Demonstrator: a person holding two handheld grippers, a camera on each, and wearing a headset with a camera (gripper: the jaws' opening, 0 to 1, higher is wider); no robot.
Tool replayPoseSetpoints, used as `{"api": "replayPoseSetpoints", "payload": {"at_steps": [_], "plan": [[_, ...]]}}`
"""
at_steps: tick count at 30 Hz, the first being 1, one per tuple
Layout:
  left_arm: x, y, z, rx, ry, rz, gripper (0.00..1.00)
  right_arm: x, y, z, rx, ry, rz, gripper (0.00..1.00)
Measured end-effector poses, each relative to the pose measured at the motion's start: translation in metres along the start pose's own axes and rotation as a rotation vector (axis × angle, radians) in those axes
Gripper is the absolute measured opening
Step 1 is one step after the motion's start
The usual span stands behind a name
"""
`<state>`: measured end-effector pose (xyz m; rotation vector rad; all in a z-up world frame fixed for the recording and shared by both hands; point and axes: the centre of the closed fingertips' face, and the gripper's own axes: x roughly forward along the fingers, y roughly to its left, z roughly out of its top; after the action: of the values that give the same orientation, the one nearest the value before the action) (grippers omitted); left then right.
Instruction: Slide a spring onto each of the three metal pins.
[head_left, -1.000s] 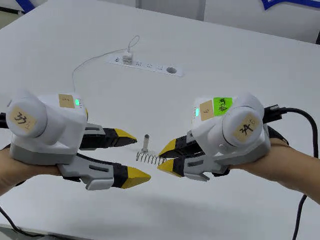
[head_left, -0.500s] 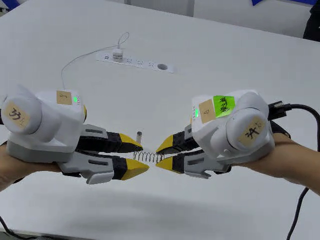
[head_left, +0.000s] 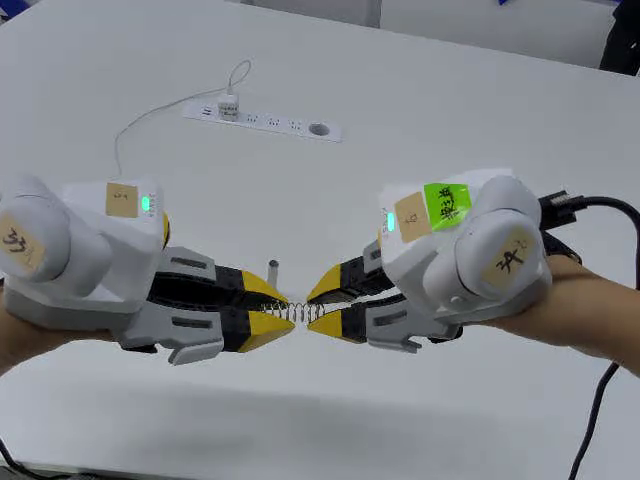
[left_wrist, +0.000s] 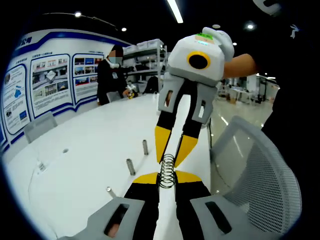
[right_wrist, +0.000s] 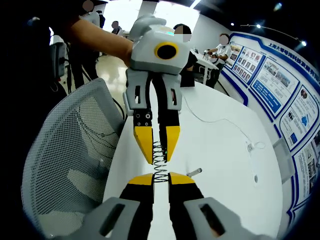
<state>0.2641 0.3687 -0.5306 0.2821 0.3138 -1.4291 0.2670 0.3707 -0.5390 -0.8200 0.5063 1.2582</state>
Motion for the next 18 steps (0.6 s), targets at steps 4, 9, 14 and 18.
{"api": "replayPoseSetpoints", "payload": {"at_steps": [4,9,14,18], "plan": [[-0.001,0.0002,0.002,0.018,-0.004,-0.001,0.1,-0.0015,0.0002,0.0043,0.01,-0.031,0.011,0.13],[-0.0029,0.0006,0.0048,0.018,-0.011,-0.01,0.1,0.0002,-0.003,-0.0004,0.023,-0.027,0.005,0.15],[-0.0059,-0.001,0.0075,0.007,-0.03,-0.019,0.1,0.0,-0.0006,0.0022,0.059,-0.065,0.031,0.12],[-0.0062,-0.0025,0.0065,0.014,-0.027,-0.02,0.1,0.0,0.0004,0.0039,0.085,-0.074,0.049,0.11]]}}
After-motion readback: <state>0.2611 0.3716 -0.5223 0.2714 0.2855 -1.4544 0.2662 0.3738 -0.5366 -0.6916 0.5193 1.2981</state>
